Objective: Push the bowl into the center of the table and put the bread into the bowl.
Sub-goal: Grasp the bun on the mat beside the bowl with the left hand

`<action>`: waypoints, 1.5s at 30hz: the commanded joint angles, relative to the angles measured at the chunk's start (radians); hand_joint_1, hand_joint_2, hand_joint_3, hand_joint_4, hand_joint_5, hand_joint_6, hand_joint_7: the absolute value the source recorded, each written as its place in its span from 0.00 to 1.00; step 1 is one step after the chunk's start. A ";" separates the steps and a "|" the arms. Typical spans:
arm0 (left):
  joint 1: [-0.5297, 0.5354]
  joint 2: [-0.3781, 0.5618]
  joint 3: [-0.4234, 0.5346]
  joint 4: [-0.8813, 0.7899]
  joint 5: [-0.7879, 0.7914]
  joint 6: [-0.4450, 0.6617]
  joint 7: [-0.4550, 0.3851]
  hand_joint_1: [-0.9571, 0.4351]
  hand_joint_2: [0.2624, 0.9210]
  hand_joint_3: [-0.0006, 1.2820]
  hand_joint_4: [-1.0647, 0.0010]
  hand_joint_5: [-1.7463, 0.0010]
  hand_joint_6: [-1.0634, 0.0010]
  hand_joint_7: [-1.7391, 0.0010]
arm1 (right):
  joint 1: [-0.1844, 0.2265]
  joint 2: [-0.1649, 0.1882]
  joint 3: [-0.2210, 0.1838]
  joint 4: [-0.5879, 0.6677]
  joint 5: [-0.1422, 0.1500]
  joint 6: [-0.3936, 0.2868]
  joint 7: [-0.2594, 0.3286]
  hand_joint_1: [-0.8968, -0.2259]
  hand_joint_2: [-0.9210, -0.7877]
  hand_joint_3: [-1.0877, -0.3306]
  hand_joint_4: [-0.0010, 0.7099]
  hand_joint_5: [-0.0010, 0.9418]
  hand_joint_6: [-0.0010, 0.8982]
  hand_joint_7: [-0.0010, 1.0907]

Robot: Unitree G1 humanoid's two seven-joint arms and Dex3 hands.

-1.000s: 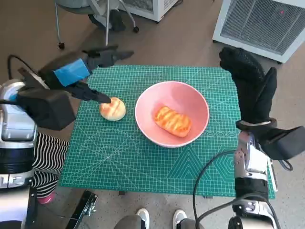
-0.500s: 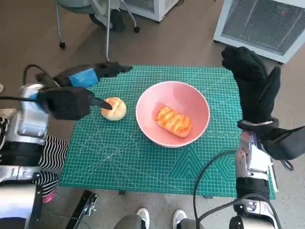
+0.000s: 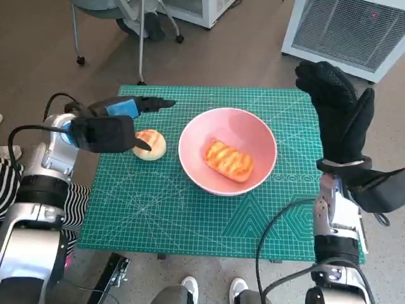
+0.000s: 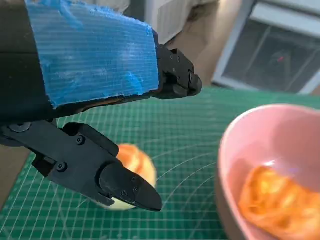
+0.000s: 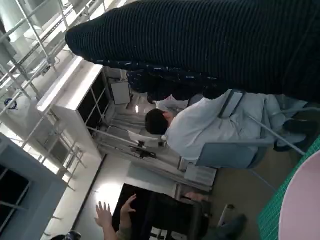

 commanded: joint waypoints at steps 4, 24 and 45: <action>-0.037 -0.019 -0.054 0.070 0.076 0.015 0.080 0.51 0.78 0.00 0.86 1.00 0.69 0.98 | 0.019 -0.010 -0.002 0.001 -0.006 0.015 0.004 0.24 0.00 0.57 0.24 0.00 0.10 0.37; -0.047 -0.066 -0.155 0.146 0.172 0.131 0.089 0.60 0.78 0.00 0.77 0.99 0.62 0.98 | 0.026 -0.015 0.001 -0.005 -0.013 0.018 0.002 0.24 0.00 0.57 0.24 0.00 0.10 0.37; -0.032 -0.111 -0.208 0.238 0.233 0.132 0.286 0.71 0.93 0.00 0.50 0.54 0.33 0.99 | 0.033 -0.015 0.006 -0.005 -0.017 0.013 0.001 0.24 0.00 0.57 0.24 0.00 0.09 0.37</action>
